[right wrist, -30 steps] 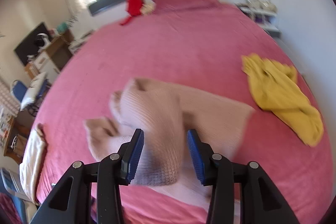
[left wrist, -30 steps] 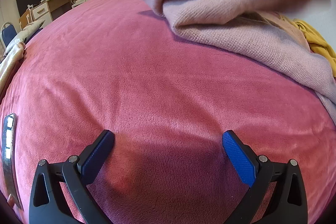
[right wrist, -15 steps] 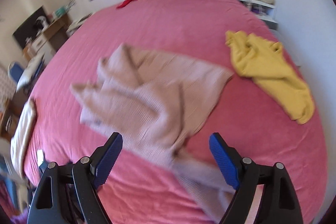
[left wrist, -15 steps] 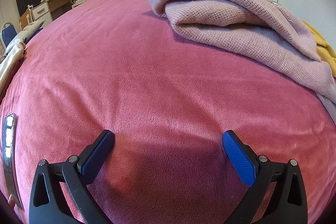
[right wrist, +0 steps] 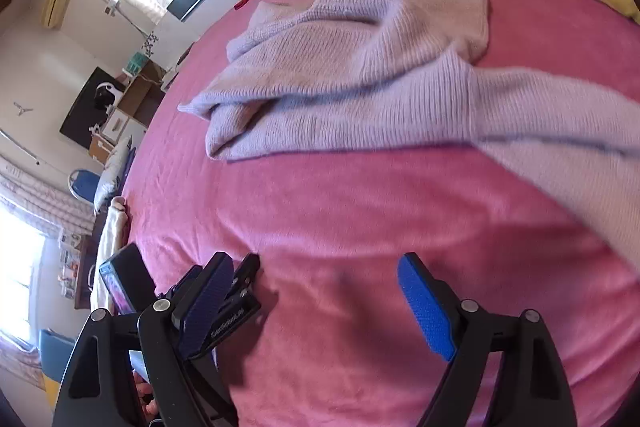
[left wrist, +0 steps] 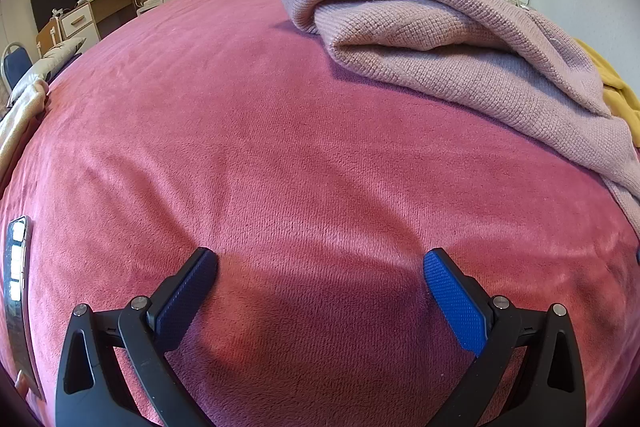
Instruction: Fold clothes
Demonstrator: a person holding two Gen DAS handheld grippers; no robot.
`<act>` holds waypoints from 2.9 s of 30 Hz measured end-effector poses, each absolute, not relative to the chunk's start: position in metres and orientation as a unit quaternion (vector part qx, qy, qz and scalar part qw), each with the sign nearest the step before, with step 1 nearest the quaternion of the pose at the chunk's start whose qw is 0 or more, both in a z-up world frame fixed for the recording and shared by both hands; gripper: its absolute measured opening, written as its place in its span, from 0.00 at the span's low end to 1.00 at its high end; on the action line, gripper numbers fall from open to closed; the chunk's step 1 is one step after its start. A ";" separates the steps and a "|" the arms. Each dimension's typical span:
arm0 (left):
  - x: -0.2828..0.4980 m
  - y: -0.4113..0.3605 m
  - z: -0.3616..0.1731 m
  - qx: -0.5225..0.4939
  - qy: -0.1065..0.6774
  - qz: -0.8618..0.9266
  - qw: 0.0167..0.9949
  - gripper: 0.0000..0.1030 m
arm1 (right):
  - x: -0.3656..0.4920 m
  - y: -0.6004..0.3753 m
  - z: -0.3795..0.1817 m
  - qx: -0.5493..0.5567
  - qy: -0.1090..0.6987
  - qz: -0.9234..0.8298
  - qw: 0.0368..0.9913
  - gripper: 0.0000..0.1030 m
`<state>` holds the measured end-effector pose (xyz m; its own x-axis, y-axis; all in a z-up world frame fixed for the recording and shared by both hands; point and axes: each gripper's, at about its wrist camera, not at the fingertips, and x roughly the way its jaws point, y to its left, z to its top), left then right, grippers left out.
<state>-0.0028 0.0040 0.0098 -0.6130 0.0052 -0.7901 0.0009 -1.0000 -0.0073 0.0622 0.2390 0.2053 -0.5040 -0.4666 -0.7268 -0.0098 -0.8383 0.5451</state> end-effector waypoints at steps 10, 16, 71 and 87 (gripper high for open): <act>-0.003 0.004 0.010 -0.440 -0.003 0.898 0.001 1.00 | 0.099 0.227 0.238 0.402 -0.219 -0.879 0.133 0.84; -0.003 0.003 0.010 -0.440 -0.003 0.898 0.001 1.00 | 0.098 0.225 0.239 0.398 -0.211 -0.882 0.137 0.84; 0.095 -0.108 0.108 -0.413 -0.102 0.905 -0.017 1.00 | -0.016 0.066 0.280 0.435 0.121 -0.867 0.210 0.26; 0.075 -0.148 0.103 -0.390 -0.103 0.914 -0.048 1.00 | -0.078 0.113 0.334 0.429 -0.107 -0.859 0.260 0.03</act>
<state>0.0750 -0.1482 0.1034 -0.6906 -0.0074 -0.7232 0.1678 -0.9743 -0.1502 -0.0777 0.1134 0.3338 -0.4976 -0.5382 -0.6802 0.3541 -0.8419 0.4072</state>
